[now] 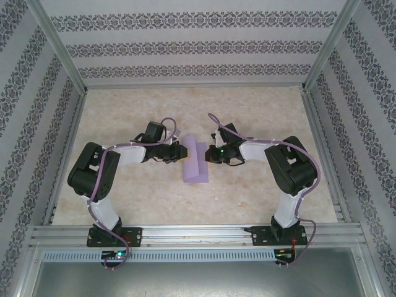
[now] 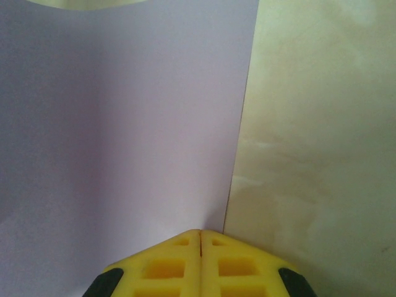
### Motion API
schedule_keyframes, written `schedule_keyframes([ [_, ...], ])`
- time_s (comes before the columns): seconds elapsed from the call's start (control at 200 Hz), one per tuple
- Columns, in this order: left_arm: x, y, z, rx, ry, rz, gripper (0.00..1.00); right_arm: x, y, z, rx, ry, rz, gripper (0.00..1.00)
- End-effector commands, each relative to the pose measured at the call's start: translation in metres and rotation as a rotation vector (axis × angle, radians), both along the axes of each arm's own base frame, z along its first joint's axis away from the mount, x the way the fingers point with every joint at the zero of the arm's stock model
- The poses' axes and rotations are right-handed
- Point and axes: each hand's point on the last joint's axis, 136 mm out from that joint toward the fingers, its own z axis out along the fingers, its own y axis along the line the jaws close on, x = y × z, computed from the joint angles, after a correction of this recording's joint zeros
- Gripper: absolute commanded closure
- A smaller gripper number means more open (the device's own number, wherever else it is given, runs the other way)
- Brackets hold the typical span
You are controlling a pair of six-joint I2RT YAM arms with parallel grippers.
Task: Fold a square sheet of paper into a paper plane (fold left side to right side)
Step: First fold in half a square sheet of paper at the center of the table.
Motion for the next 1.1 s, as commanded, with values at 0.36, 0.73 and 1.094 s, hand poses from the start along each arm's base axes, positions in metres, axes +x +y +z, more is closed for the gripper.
schedule_keyframes([
  [0.36,-0.003,-0.004,-0.008,0.036,0.006,-0.024,0.94,0.0,0.009,0.023,0.051,-0.043,0.014,0.97],
  [0.73,-0.003,-0.004,-0.006,0.036,0.001,-0.025,0.95,-0.002,0.004,0.061,0.18,-0.098,-0.001,0.6],
  [1.094,-0.004,-0.004,-0.006,0.034,0.003,-0.027,0.96,0.001,0.042,0.063,0.289,-0.052,0.054,0.49],
])
